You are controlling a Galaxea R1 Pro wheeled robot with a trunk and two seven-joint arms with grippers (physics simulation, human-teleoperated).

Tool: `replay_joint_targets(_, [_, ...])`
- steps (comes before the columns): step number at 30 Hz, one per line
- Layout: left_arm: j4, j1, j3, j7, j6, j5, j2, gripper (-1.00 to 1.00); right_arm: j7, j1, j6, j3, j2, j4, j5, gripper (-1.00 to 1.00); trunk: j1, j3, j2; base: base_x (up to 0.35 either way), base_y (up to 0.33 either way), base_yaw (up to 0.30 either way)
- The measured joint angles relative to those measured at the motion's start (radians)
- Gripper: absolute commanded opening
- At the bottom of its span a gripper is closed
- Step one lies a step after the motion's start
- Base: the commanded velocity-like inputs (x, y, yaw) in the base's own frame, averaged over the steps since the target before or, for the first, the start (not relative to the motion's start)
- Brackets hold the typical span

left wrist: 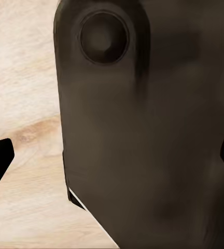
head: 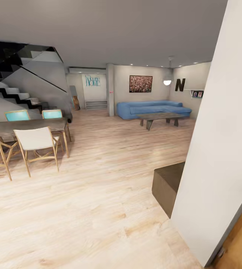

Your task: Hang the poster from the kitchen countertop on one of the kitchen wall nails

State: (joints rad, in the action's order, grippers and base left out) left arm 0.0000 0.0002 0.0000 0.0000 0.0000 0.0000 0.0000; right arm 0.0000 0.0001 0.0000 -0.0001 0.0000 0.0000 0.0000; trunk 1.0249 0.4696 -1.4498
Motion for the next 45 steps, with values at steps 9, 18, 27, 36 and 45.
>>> replay_joint_targets(9, [-0.048,0.044,-0.002,-0.001,-0.008,0.0,-0.021,1.0,0.001,-0.052,-0.003,0.007,-0.003,-0.041,0.004,1.0,0.0,0.0,0.0,0.0,0.0,0.0])
replay_joint_targets(18, [-0.055,0.044,-0.002,-0.001,-0.008,0.0,-0.021,1.0,0.001,-0.079,-0.003,0.007,-0.003,-0.041,0.004,1.0,0.0,0.0,0.0,0.0,0.0,0.0])
replay_joint_targets(27, [-0.077,0.051,0.004,0.0,-0.013,-0.001,-0.014,1.0,0.0,-0.087,-0.006,0.001,-0.032,-0.063,-0.003,1.0,0.0,0.0,0.0,0.0,0.0,0.0])
replay_joint_targets(36, [-0.699,0.053,0.006,-0.001,-0.018,0.003,0.014,1.0,-0.001,-0.091,-0.006,0.001,-0.077,-0.561,0.001,1.0,0.0,-0.001,0.0,0.0,0.0,0.0])
replay_joint_targets(45, [-0.662,0.053,0.018,-0.001,-0.024,0.003,0.015,1.0,-0.001,-0.089,-0.006,0.008,-0.085,-0.533,0.005,1.0,0.0,0.0,0.0,0.0,0.0,0.015])
